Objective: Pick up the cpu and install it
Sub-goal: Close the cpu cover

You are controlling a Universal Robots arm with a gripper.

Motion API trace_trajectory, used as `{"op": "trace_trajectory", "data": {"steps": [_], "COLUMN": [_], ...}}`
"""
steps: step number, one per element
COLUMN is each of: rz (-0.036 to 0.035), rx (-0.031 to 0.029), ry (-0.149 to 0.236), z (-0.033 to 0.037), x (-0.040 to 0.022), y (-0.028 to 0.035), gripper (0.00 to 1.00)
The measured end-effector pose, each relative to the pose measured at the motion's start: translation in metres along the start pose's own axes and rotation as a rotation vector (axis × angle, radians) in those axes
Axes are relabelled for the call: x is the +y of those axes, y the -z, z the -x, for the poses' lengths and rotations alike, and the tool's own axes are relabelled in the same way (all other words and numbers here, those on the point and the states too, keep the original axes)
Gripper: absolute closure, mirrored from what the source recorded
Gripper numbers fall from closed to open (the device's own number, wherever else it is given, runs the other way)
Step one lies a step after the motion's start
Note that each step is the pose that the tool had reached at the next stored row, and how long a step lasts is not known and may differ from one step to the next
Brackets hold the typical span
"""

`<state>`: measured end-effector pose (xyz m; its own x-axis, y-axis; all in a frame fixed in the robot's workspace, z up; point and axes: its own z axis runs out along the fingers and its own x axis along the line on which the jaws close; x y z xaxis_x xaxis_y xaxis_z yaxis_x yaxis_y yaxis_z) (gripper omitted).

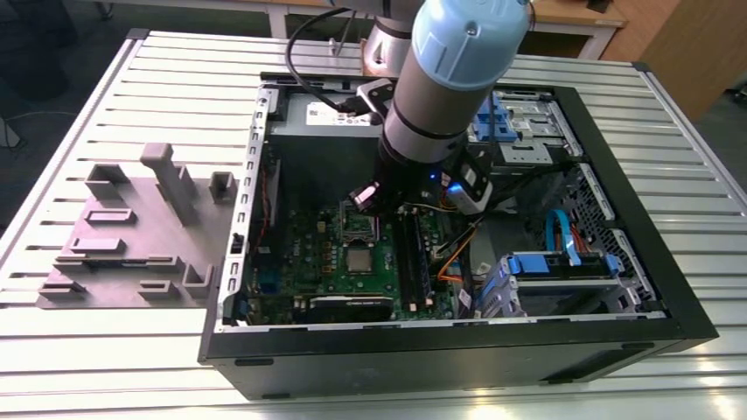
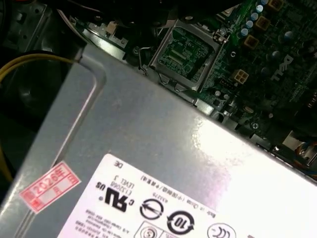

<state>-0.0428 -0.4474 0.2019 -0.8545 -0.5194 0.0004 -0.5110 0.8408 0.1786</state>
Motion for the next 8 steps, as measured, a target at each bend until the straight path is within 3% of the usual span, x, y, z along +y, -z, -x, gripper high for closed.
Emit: {"op": "trace_trajectory", "data": {"steps": [8], "rz": [-0.0002], "rx": [0.0], "ry": [-0.001], "z": [-0.0005], "x": [0.0], "y": [-0.0023], "gripper": [0.9]}}
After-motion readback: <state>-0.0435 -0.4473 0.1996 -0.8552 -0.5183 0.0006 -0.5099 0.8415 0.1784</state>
